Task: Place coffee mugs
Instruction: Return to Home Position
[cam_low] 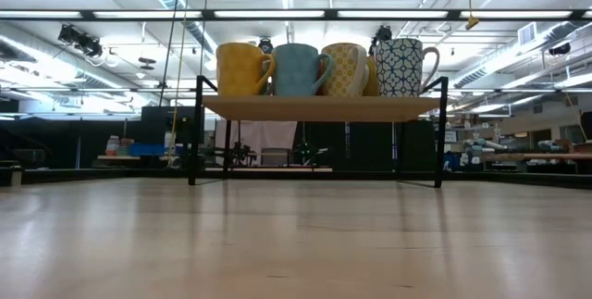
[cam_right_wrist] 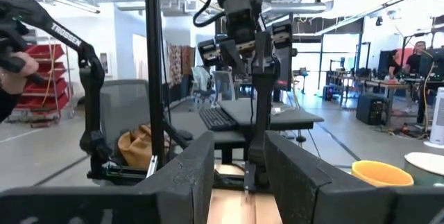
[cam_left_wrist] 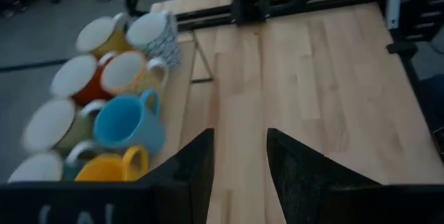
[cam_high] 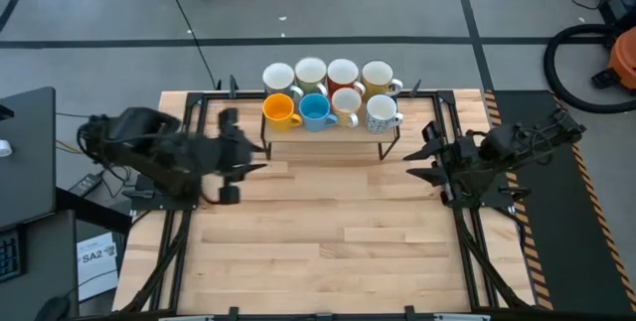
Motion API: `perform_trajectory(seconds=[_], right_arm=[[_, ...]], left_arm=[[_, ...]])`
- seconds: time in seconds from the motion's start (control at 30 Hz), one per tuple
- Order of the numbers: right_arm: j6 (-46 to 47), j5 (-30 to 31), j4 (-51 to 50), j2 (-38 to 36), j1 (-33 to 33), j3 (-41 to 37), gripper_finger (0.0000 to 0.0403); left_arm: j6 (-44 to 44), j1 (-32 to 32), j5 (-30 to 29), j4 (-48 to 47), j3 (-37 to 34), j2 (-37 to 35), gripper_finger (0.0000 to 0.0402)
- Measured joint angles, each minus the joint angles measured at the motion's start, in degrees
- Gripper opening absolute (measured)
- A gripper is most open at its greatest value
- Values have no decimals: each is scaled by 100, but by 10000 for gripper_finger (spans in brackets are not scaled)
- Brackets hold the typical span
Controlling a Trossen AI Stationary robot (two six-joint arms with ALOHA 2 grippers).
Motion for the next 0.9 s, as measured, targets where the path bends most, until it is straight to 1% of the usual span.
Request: perform_trajectory(seconds=[0.13,0.23,0.33,0.43,0.5,0.57,0.63,0.7,0.8,0.87,0.9], right_arm=[[-5,0,-51,-86,0,0,132],[-14,-1,-207,-137,0,0,132],[-22,-1,-461,-215,0,0,132],[-53,-1,-820,-357,0,0,132],[-60,-1,-1062,-512,-4,0,132],[-61,-1,-1249,-673,-4,0,132],[-62,-1,-1453,-832,-4,0,132],[-62,-1,-1621,-971,-4,0,132],[-103,-1,-1574,-1135,-6,-149,132],[-158,-1,-1383,-1261,-8,-395,132],[-162,-1,-1261,-1331,-18,-553,132]], left_arm=[[-461,-505,-610,-461,0,-192,139],[-760,-819,-842,-720,-2,-273,139],[-970,-1006,-870,-757,-2,-291,139],[-983,-1050,-845,-676,-83,-279,139],[-800,-998,-837,-406,-396,-300,139],[-630,-921,-792,-77,-851,-330,139],[-500,-785,-547,329,-1401,-447,139],[-308,-566,-67,936,-1973,-615,139],[124,-141,957,2077,-2895,-832,139],[393,192,1632,2773,-3439,-950,139],[503,345,1873,3065,-3684,-1032,139]])
